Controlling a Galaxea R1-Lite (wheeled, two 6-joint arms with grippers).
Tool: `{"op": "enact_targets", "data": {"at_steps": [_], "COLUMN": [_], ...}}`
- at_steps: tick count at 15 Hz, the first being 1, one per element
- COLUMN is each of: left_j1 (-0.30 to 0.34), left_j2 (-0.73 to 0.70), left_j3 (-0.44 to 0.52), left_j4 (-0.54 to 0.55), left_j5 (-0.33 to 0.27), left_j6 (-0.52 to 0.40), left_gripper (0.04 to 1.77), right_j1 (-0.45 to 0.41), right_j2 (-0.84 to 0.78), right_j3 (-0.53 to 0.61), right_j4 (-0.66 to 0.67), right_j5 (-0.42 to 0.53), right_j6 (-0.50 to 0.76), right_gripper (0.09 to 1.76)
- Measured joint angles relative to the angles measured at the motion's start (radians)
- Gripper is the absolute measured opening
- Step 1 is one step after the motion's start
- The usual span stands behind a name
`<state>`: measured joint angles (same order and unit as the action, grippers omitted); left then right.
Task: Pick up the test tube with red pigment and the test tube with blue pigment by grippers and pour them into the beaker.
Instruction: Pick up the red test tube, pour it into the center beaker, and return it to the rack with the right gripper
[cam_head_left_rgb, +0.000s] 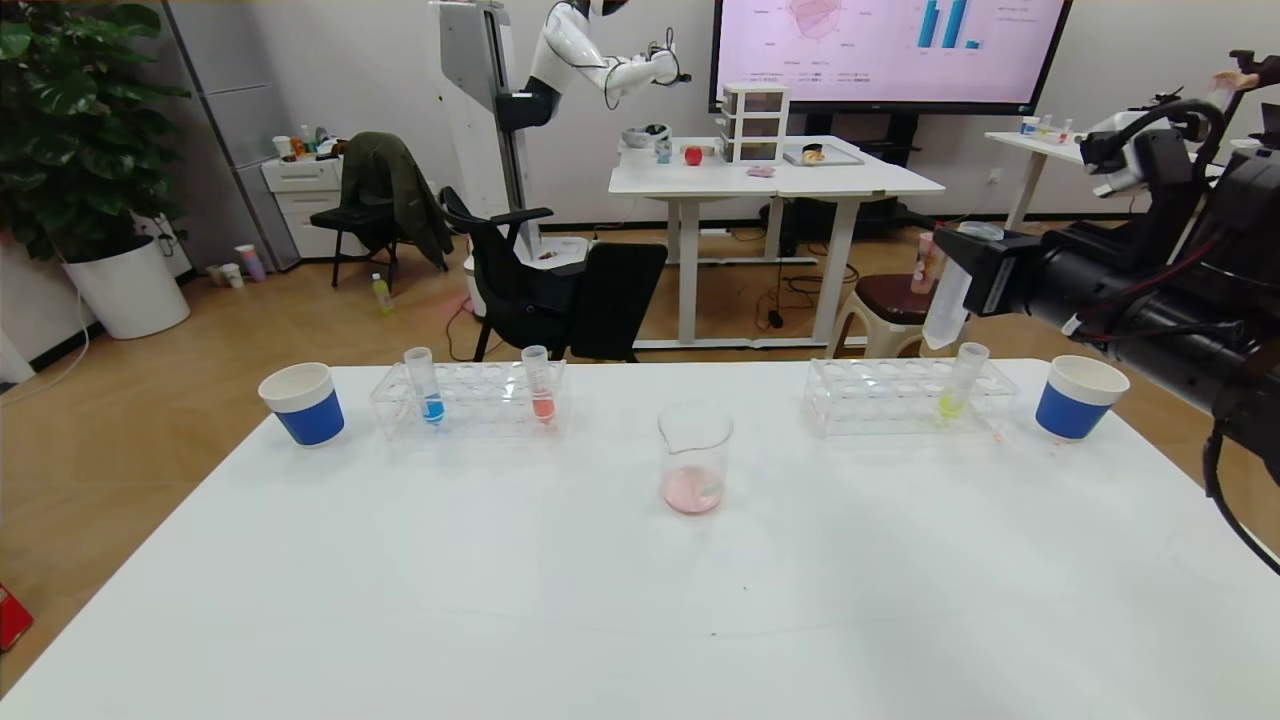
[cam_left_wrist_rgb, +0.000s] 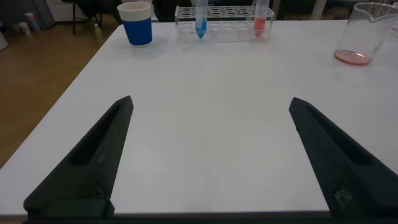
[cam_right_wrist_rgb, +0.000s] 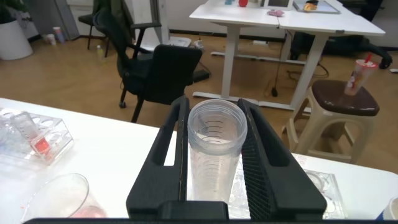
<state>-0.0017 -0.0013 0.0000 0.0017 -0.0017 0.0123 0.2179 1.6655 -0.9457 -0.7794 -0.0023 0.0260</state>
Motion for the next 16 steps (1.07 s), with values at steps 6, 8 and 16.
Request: {"op": "enact_targets", "data": {"at_steps": [6, 8, 16], "left_j1": [0.0, 0.0, 0.0], "left_j2": [0.0, 0.0, 0.0], "left_j3": [0.0, 0.0, 0.0], "left_j4": [0.0, 0.0, 0.0], "left_j5": [0.0, 0.0, 0.0], "left_j6": [0.0, 0.0, 0.0], "left_gripper": [1.75, 1.75, 1.75], "right_j1": [-0.267, -0.361, -0.525], "right_j2": [0.026, 0.073, 0.315], "right_j3": [-0.134, -0.174, -0.206], "right_j4": [0.143, 0.143, -0.075], "right_j5": [0.027, 0.028, 0.02], "right_j6": [-0.002, -0.008, -0.053], "right_gripper": [0.52, 0.52, 0.52]}}
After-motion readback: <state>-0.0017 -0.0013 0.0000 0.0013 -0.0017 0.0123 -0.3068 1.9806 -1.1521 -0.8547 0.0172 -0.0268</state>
